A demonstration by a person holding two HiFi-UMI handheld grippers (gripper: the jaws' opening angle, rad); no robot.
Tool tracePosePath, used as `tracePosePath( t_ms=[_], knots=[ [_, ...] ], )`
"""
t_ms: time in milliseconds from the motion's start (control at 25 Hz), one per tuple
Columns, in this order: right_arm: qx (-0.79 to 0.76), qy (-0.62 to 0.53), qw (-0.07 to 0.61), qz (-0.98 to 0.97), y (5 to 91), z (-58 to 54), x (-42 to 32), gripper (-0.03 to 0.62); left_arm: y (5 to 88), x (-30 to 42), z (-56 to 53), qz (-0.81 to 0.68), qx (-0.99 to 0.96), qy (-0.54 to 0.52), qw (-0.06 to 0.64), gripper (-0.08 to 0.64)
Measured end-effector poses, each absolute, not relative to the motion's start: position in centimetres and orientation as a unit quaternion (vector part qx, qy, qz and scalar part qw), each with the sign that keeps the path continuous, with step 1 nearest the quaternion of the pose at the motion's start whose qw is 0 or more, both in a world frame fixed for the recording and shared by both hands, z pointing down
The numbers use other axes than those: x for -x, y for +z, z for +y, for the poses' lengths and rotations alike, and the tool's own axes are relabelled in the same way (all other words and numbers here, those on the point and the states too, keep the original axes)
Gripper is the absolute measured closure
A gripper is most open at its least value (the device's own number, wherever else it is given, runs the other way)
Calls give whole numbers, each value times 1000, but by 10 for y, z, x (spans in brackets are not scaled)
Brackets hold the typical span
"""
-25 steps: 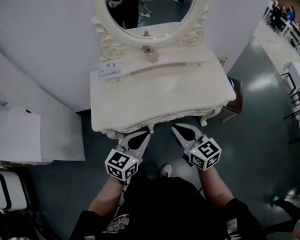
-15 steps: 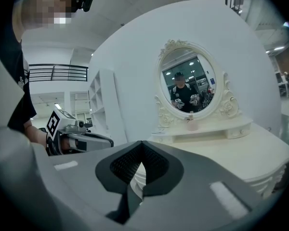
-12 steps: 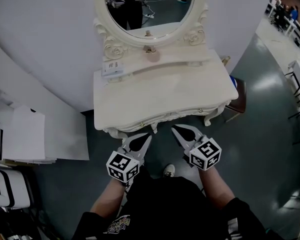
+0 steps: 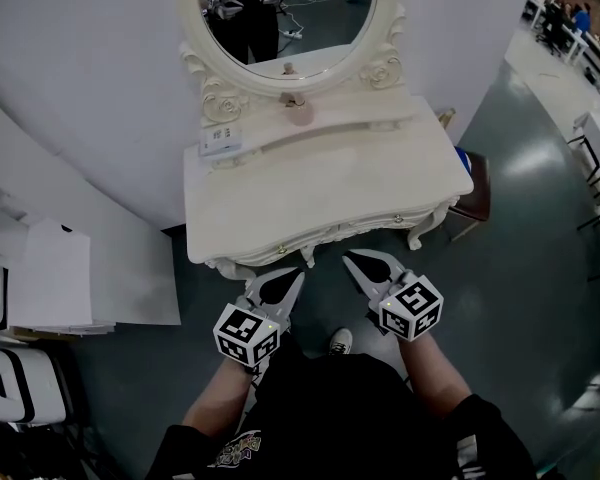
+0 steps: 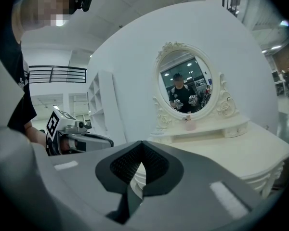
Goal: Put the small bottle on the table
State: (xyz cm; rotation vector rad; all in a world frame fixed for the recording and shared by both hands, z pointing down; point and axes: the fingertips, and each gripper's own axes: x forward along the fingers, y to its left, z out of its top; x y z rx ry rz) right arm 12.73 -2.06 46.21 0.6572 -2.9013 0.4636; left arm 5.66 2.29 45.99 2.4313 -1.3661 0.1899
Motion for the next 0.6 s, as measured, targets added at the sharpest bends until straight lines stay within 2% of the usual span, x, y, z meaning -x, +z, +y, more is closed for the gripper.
tracePosePath(
  t_ms=[600],
  knots=[
    [-224, 152, 59, -961, 454, -18, -129, 569, 451, -60, 25, -474, -862, 72, 166, 560]
  ],
)
